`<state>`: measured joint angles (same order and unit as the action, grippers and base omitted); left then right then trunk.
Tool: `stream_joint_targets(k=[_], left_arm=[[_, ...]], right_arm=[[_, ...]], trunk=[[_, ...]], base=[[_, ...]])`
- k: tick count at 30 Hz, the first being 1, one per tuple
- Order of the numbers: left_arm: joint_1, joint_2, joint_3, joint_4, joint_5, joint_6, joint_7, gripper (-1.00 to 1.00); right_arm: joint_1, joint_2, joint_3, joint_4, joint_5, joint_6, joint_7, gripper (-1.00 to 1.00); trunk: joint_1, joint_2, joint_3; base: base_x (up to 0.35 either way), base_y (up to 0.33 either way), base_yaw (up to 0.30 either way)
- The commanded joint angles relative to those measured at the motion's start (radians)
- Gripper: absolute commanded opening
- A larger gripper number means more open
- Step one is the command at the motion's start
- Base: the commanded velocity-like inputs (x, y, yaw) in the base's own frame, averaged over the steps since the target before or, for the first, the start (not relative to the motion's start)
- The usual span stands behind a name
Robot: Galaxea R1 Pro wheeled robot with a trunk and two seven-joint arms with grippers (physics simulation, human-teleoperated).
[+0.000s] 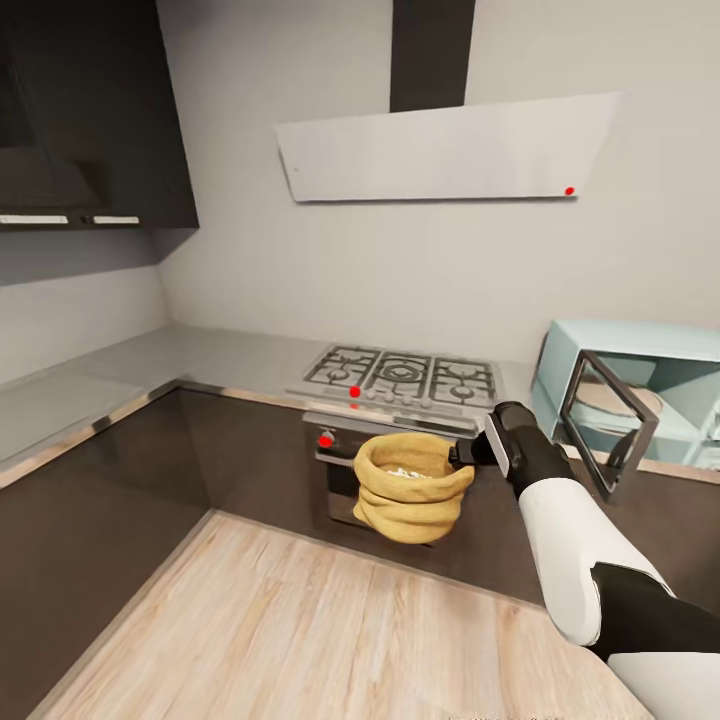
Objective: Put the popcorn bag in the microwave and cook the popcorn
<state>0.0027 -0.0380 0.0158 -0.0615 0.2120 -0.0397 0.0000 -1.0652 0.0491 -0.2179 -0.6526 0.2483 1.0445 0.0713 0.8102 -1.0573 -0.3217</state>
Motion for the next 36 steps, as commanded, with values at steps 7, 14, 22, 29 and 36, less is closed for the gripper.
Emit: stream_joint_targets(k=[7,14,22,29,36], left_arm=[[0.000,0.000,0.001,0.000,0.005,-0.002,0.000,1.00],[0.000,0.000,0.001,-0.001,0.004,-0.002,0.000,1.00],[0.000,0.000,0.001,-0.001,0.004,-0.002,0.000,1.00],[0.000,0.000,0.001,-0.001,0.004,-0.002,0.000,1.00],[0.000,0.000,0.001,-0.001,0.004,-0.002,0.000,1.00]], right_arm=[[-0.001,0.002,-0.006,-0.001,0.009,0.003,0.007,-1.00],[-0.001,-0.001,-0.007,0.001,0.009,0.003,0.009,-1.00],[-0.001,-0.002,-0.007,0.001,0.009,0.003,0.010,-1.00],[-0.001,-0.009,-0.009,0.001,0.008,0.003,0.007,-1.00],[-0.001,-0.033,-0.008,0.001,0.010,0.003,0.007,-1.00]], trunk=[[0.000,-0.001,0.001],[0.000,-0.001,0.001],[0.000,-0.001,0.001],[0.000,-0.001,0.001],[0.000,-0.001,0.001]], base=[[-0.032,0.000,-0.087],[-0.316,0.000,-0.001],[-0.337,0.000,0.000],[-0.337,0.000,0.000],[-0.337,0.000,-0.087]])
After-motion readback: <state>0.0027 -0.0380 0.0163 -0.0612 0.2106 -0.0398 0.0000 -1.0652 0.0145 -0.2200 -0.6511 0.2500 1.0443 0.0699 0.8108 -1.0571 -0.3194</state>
